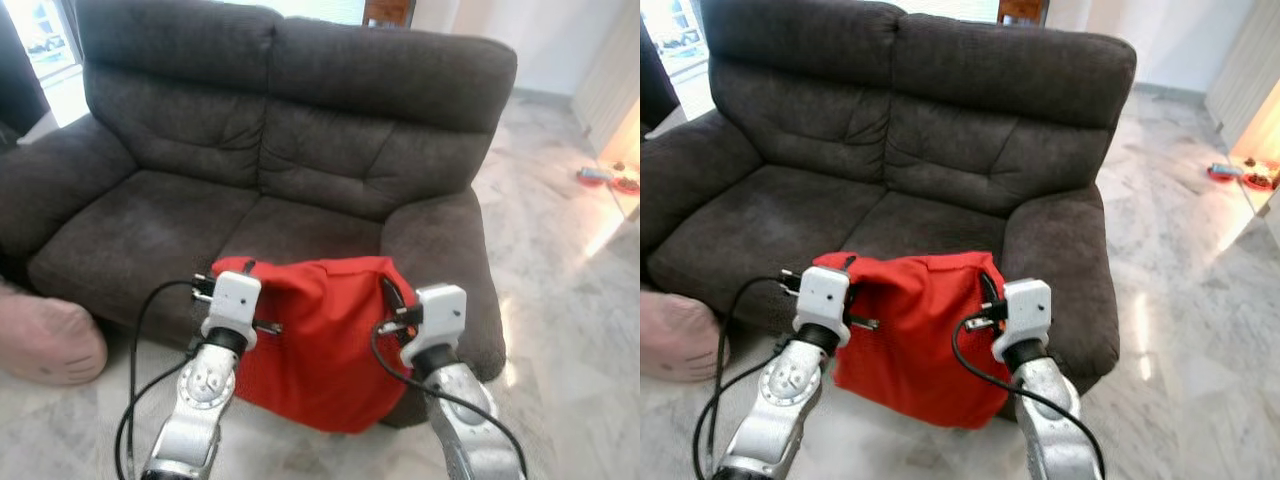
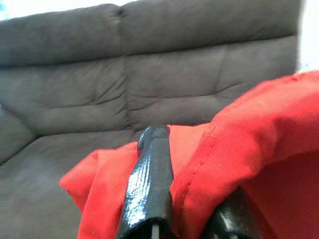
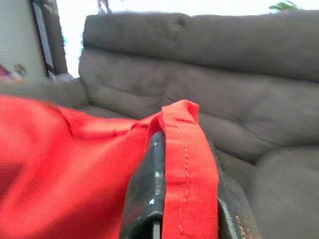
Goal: Move the pillow to the sofa from floor
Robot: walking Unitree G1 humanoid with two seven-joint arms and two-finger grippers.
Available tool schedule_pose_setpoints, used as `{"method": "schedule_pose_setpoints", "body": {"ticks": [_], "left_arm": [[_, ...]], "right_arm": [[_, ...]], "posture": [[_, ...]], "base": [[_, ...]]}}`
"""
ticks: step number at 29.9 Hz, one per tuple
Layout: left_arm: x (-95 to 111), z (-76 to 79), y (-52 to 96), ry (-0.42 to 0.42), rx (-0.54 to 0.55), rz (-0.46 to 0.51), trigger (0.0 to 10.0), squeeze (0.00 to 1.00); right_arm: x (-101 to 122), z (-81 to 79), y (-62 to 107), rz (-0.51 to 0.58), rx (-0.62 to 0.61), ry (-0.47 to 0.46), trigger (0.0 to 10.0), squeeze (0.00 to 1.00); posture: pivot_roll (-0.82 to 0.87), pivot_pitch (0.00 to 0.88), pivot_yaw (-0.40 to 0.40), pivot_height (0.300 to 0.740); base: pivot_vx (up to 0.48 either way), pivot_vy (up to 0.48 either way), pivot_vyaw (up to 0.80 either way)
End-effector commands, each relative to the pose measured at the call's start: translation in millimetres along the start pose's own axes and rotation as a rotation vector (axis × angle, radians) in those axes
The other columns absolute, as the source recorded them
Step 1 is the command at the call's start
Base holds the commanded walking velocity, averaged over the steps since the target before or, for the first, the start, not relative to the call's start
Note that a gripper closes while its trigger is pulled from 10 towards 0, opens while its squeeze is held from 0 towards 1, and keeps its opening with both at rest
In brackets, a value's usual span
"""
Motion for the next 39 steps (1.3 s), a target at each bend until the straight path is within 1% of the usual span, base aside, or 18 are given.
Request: {"method": "schedule_pose_setpoints", "body": {"ticks": [1, 2, 3, 6, 7, 11, 16, 17, 20, 23, 30, 35, 39], "left_arm": [[50.6, -14.4, -12.0, -0.008, 0.049, 0.189, 10.0, 0.00], [56.2, -16.2, -13.0, -0.016, 0.050, 0.207, 10.0, 0.00], [65.8, -19.3, -14.7, -0.021, 0.055, 0.236, 10.0, 0.00], [83.3, -25.4, -18.1, -0.031, 0.068, 0.289, 10.0, 0.00], [87.6, -27.2, -19.1, -0.032, 0.074, 0.301, 10.0, 0.00], [102.9, -35.1, -24.1, -0.034, 0.098, 0.341, 10.0, 0.00], [112.8, -40.3, -24.5, -0.034, 0.114, 0.361, 10.0, 0.00], [114.7, -41.0, -24.7, -0.037, 0.116, 0.365, 10.0, 0.00], [116.6, -42.4, -25.1, -0.039, 0.120, 0.368, 10.0, 0.00], [117.6, -43.4, -25.8, -0.038, 0.124, 0.371, 10.0, 0.00], [121.3, -45.4, -26.9, -0.041, 0.130, 0.374, 10.0, 0.00], [122.9, -46.6, -26.3, -0.044, 0.138, 0.377, 10.0, 0.00], [123.8, -47.5, -26.6, -0.046, 0.141, 0.379, 10.0, 0.00]], "right_arm": [[33.2, -8.4, -6.5, 0.123, 0.043, -0.010, 10.0, 0.00], [40.8, -11.0, -8.2, 0.146, 0.056, -0.003, 10.0, 0.00], [54.3, -15.8, -11.1, 0.187, 0.082, 0.008, 10.0, 0.00], [79.9, -24.5, -16.6, 0.262, 0.121, 0.015, 10.0, 0.00], [85.3, -26.6, -17.8, 0.276, 0.128, 0.017, 10.0, 0.00], [100.4, -32.0, -21.2, 0.318, 0.146, 0.019, 10.0, 0.00], [106.3, -35.6, -20.1, 0.325, 0.166, 0.036, 10.0, 0.00], [112.0, -38.8, -19.6, 0.336, 0.180, 0.048, 10.0, 0.00], [128.9, -45.2, -19.7, 0.380, 0.204, 0.036, 10.0, 0.00], [134.2, -46.7, -20.9, 0.397, 0.209, 0.043, 10.0, 0.00], [138.3, -50.1, -20.7, 0.403, 0.228, 0.043, 10.0, 0.00], [147.5, -51.6, -20.8, 0.427, 0.238, 0.033, 10.0, 0.00], [147.9, -53.4, -20.8, 0.428, 0.248, 0.030, 10.0, 0.00]], "posture": [[0.08, 0.000, -0.058, 0.740], [0.08, 0.000, -0.059, 0.740], [0.08, 0.000, -0.059, 0.740], [0.08, 0.000, -0.061, 0.740], [0.08, 0.000, -0.063, 0.740], [0.09, 0.000, -0.068, 0.740], [0.09, 0.000, -0.071, 0.740], [0.09, 0.000, -0.071, 0.740], [0.09, 0.000, -0.070, 0.740], [0.09, 0.000, -0.072, 0.740], [0.09, 0.000, -0.076, 0.740], [0.10, 0.000, -0.079, 0.740], [0.10, 0.000, -0.080, 0.740]], "base": [[0.352, 0.000, 0.00], [0.356, 0.000, 0.00], [0.360, 0.000, 0.00], [0.360, 0.000, 0.00], [0.356, 0.000, 0.00], [0.356, 0.000, 0.00], [0.359, 0.000, 0.00], [0.360, 0.000, 0.00], [0.360, 0.000, 0.00], [0.358, 0.000, 0.00], [0.359, 0.000, 0.00], [0.358, 0.000, 0.00], [0.358, 0.000, 0.00]]}}
Point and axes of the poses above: a point about 5 cm out from each wrist's last joint towards the gripper, its own y axis pointing back from the gripper into the wrist, its own x axis along the axis of the wrist's last joint, z = x × y, the point moved 4 cm from there along -y, pointing out of the wrist towards the gripper, and after that the axes turned 10 degrees about -y, right-handed, at the moved point
